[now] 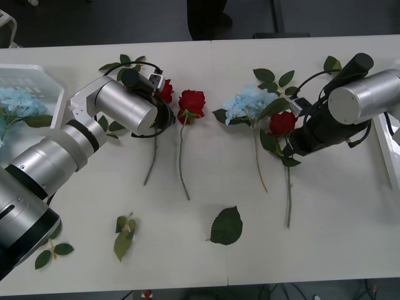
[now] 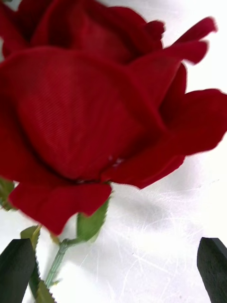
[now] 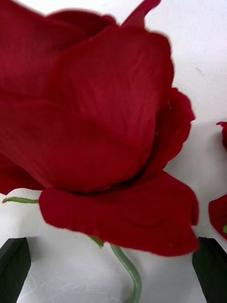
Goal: Place the red flowers into the right box and the blue flowers into the left box. If a person shows an open palm, hand one flower to the person first, then continue sorting.
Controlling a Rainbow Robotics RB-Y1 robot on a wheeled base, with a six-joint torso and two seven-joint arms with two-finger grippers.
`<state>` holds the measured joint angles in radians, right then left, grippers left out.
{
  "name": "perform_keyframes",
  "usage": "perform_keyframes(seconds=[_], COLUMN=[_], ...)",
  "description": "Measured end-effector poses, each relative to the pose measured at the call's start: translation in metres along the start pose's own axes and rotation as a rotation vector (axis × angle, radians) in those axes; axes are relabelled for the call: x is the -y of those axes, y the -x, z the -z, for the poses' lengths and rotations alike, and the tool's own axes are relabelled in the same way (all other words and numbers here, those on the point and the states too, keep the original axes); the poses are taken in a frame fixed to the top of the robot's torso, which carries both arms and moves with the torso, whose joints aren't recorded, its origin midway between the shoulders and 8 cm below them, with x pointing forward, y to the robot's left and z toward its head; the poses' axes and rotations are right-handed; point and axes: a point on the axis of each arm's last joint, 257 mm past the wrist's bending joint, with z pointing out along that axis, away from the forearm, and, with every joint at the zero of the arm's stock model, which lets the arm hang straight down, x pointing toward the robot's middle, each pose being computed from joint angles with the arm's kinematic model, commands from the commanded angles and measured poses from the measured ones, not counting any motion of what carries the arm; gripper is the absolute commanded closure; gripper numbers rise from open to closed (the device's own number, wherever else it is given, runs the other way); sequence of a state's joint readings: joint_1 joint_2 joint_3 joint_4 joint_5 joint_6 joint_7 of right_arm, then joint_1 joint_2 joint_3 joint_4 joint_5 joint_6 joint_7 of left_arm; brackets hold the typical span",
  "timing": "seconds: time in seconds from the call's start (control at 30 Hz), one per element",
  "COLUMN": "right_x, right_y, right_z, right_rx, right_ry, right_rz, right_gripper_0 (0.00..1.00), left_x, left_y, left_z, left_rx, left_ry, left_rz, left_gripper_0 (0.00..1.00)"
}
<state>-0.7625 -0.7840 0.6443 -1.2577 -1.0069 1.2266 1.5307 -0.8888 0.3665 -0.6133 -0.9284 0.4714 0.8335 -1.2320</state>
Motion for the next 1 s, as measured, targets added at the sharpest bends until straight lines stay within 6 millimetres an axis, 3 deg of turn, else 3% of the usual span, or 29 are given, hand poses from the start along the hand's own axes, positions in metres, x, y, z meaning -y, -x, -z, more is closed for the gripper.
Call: perform_keyframes(seconds=[0.47, 0.57, 0.6, 0.67, 0.7, 0.87, 1.0], right_x=[-0.001, -0.001, 0.0, -0.001, -0.001, -0.002, -0.001], right_y=[0.003, 0.003, 0.004, 0.004, 0.005, 0.005, 0.006], right_z=[-0.013, -0.014, -0.015, -0.015, -0.016, -0.018, -0.021], right_rx=[0.003, 0.005, 0.006, 0.008, 0.008, 0.007, 0.012], right_ry=[-0.029, -0.036, -0.039, -0.043, -0.044, -0.049, -0.048], right_rz=[0.007, 0.014, 0.016, 0.019, 0.02, 0.025, 0.016], right_gripper_0=[0.0, 0.0, 0.0, 0.07, 0.12, 0.39, 0.49], left_x=[0.001, 0.001, 0.001, 0.002, 0.002, 0.003, 0.003], left_y=[0.0, 0.0, 0.0, -0.001, -0.001, -0.001, -0.001], left_z=[0.0, 0.0, 0.0, 0.0, 0.0, 0.0, 0.0], left_rx=[0.0, -0.001, -0.001, -0.001, -0.002, -0.003, -0.004], left_ry=[-0.002, -0.002, -0.002, -0.004, -0.005, -0.008, -0.008], left_rz=[0.001, 0.001, 0.001, 0.003, 0.004, 0.006, 0.007], left_gripper_0=[0.01, 0.21, 0.38, 0.54, 0.56, 0.58, 0.58])
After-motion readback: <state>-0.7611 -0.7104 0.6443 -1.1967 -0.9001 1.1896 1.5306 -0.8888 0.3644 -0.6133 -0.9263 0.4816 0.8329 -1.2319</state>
